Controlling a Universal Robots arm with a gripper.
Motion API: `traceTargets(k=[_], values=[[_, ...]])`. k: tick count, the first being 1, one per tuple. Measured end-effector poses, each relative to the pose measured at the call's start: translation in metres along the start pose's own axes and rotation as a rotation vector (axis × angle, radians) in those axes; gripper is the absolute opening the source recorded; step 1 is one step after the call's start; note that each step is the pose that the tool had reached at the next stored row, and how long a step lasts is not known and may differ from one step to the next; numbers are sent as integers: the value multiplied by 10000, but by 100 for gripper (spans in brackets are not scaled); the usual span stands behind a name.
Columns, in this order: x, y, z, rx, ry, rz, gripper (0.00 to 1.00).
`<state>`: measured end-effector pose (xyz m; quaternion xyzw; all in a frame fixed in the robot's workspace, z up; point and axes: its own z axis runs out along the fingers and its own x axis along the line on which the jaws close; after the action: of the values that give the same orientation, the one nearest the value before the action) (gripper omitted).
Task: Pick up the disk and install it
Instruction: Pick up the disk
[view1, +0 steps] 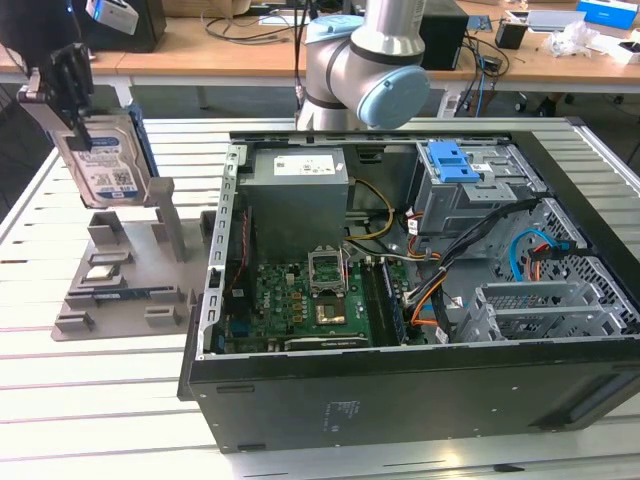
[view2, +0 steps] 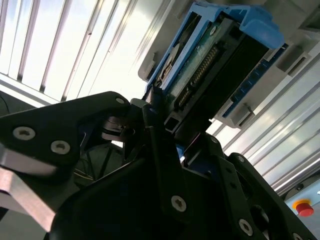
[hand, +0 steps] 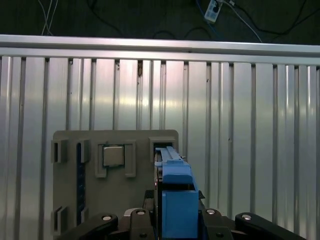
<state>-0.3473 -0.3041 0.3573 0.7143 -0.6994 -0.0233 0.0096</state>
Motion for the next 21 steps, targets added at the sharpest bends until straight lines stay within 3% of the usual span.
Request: traceTargets(k=[9,21], values=[[-6,11,-245,1,0,1,37],[-13,23,-498,0,0,1,37]])
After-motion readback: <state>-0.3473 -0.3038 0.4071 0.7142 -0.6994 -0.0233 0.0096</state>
